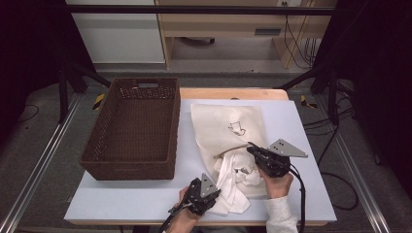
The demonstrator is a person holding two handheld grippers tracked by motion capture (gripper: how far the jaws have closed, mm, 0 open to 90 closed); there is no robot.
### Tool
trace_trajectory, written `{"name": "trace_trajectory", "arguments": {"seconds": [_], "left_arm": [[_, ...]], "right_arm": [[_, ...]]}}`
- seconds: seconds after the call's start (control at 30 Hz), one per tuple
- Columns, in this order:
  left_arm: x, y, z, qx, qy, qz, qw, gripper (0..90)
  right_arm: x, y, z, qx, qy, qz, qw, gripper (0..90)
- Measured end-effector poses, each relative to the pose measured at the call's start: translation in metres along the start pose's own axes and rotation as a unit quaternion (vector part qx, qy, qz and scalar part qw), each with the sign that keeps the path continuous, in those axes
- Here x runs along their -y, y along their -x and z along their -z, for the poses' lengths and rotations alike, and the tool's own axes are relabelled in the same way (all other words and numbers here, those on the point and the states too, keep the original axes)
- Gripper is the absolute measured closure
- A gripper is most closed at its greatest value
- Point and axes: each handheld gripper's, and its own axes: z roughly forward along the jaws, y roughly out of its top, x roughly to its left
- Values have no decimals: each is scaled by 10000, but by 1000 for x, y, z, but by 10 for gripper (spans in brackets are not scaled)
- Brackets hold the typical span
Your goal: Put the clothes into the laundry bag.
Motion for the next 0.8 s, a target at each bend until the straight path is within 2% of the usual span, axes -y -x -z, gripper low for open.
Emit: {"name": "trace_trajectory", "arguments": {"seconds": [0.07, 0.1, 0.13, 0.2, 0.3, 0.43, 0.5, 0.53, 0.6, 0.63, 0.67, 0.7, 0.8], "left_arm": [[-9, 1, 9, 19, 300, -39, 9995, 836], [-15, 2, 14, 94, 501, -5, 9987, 837], [-23, 2, 19, 150, 684, 24, 9975, 837], [-42, 4, 23, 119, 1012, -50, 9948, 837], [-72, 4, 14, 170, 1169, -107, 9929, 836], [-98, 1, -22, -13, 934, -250, 9953, 835], [-102, -2, -43, -203, 761, -291, 9965, 833], [-102, -4, -53, -189, 690, -277, 9971, 833], [-100, -7, -68, -355, 646, -324, 9968, 830], [-99, -9, -74, -495, 663, -416, 9957, 828], [-98, -12, -80, -614, 629, -412, 9953, 827], [-98, -15, -86, -681, 617, -314, 9953, 826], [-98, -19, -96, -797, 635, -217, 9946, 824]], "right_arm": [[0, 0, 0, -5, 11, -4, 10000, 873], [0, 0, 0, -3, 12, -13, 10000, 873], [0, 0, -1, -13, 18, -1, 10000, 873], [0, 0, -1, -18, 23, -6, 10000, 873], [-1, -1, 0, -33, 48, 3, 10000, 873], [-3, -1, 1, -58, 85, 32, 9999, 873], [-3, 0, 2, -55, 94, 14, 9999, 873], [-4, 0, 3, -41, 98, 5, 9999, 873], [-4, 1, 4, -29, 127, -24, 9999, 872], [-4, 1, 5, -24, 141, -31, 9999, 873], [-4, 2, 5, -22, 146, -40, 9999, 873], [-4, 1, 5, -26, 151, -42, 9999, 873], [-4, 0, 5, -9, 124, -19, 9999, 873]]}}
